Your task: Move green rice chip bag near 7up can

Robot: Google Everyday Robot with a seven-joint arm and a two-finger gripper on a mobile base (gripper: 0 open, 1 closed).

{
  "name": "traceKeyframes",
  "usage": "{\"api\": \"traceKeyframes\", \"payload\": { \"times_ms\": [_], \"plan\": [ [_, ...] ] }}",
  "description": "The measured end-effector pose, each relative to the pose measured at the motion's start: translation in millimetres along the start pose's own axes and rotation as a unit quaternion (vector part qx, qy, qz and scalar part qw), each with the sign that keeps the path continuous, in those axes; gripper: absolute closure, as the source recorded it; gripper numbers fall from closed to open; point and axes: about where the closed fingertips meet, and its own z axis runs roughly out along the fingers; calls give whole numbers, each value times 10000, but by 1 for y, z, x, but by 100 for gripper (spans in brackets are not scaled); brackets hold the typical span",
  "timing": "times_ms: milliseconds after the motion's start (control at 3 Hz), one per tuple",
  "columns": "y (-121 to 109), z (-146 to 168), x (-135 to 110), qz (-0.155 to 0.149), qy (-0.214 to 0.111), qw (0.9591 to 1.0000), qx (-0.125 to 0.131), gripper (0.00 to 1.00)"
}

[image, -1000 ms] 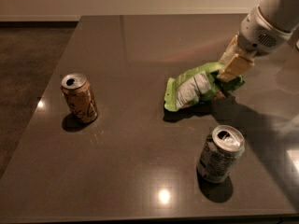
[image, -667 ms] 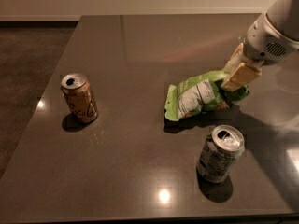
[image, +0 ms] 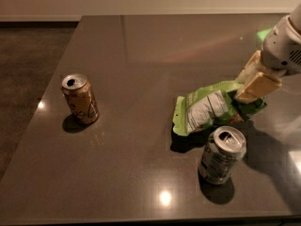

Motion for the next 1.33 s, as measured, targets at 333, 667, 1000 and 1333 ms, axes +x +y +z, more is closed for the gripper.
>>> {"api": "traceKeyframes", "payload": {
  "times_ms": [333, 667, 1000, 1333],
  "plan": [
    [13, -3, 7, -12, 6, 10000, -70, 61],
    [19, 1, 16, 41, -23, 9999, -90, 37],
    [17, 1, 14, 32, -37, 10000, -60, 14],
    [16, 2, 12, 23, -50, 10000, -34, 0]
  ]
}}
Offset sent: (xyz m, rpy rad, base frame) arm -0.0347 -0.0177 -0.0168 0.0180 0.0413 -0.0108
